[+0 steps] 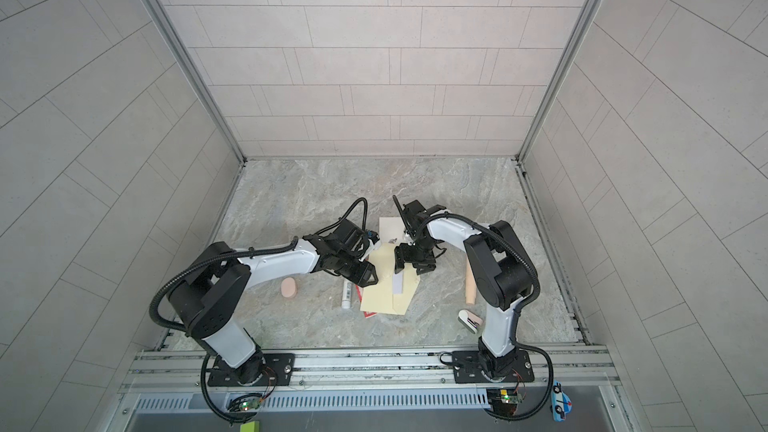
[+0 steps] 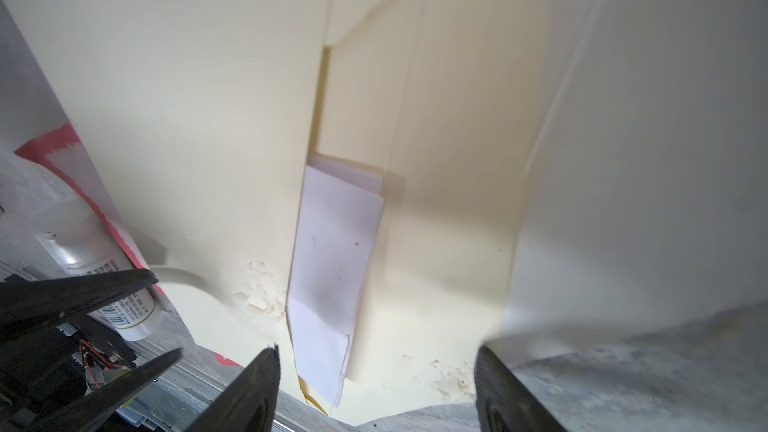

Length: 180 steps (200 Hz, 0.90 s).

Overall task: Place the letter into the envelope and seal it
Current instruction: 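Keep pushing the sheet in with the right gripper while the left holds the envelope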

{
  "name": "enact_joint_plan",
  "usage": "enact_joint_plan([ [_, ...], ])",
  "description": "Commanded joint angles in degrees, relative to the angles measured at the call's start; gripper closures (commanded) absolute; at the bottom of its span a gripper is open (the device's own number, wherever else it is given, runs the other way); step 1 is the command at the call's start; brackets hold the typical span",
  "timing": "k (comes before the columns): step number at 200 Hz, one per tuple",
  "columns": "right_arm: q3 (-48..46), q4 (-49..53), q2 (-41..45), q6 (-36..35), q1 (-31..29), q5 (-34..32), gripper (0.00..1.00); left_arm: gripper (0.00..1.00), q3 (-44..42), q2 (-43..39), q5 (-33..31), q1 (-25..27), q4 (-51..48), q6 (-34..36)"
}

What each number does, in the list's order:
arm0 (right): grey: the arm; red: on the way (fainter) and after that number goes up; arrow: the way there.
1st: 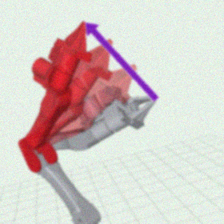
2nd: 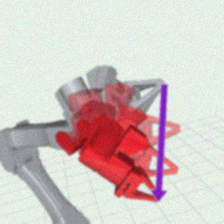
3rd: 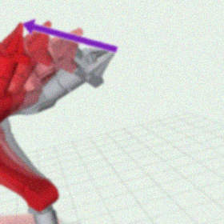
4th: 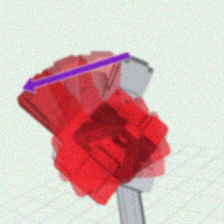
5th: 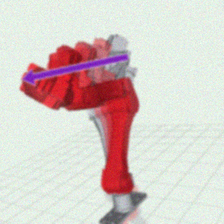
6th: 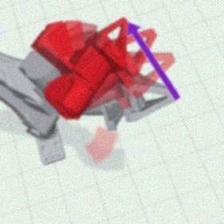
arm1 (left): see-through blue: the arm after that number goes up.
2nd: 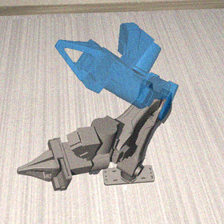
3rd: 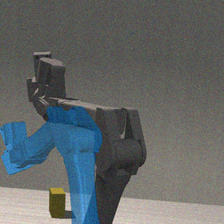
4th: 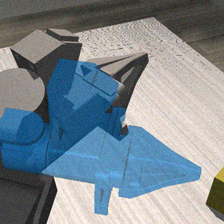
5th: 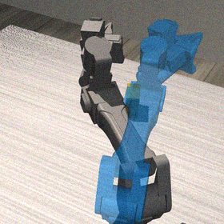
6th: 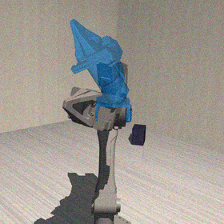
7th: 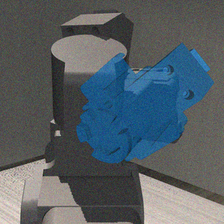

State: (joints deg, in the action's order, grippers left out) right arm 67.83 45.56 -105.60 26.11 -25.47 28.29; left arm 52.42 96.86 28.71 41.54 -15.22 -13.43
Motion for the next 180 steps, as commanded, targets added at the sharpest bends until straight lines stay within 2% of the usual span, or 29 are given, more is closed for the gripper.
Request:
enact_joint_plan([
  [1,1.5,0.6,-2.3,-2.1,0.4,-5.2,0.24,0.58,0.6,0.0,-0.1,0.1,-2.1,1.2],
  [32,5.3,1.5,-4.6,-2.9,1.0,-7.4,0.24,0.58,0.8,0.9,0.2,0.1,-1.7,1.3],
  [55,7.0,2.0,-3.9,-3.6,1.0,-5.4,0.25,0.59,1.7,1.9,0.1,0.2,-1.8,1.3],
  [76,5.8,1.7,-0.4,-4.0,0.7,-3.6,0.25,0.64,2.1,2.1,0.5,0.2,-2.2,1.2],
  [110,2.1,2.0,3.6,-3.4,0.4,-1.2,0.28,0.66,1.5,2.0,0.5,0.2,-2.3,1.2],
  [180,-0.7,-2.6,2.0,-0.4,-1.8,2.8,0.32,0.70,1.5,4.3,1.7,0.8,-2.3,1.0],
])
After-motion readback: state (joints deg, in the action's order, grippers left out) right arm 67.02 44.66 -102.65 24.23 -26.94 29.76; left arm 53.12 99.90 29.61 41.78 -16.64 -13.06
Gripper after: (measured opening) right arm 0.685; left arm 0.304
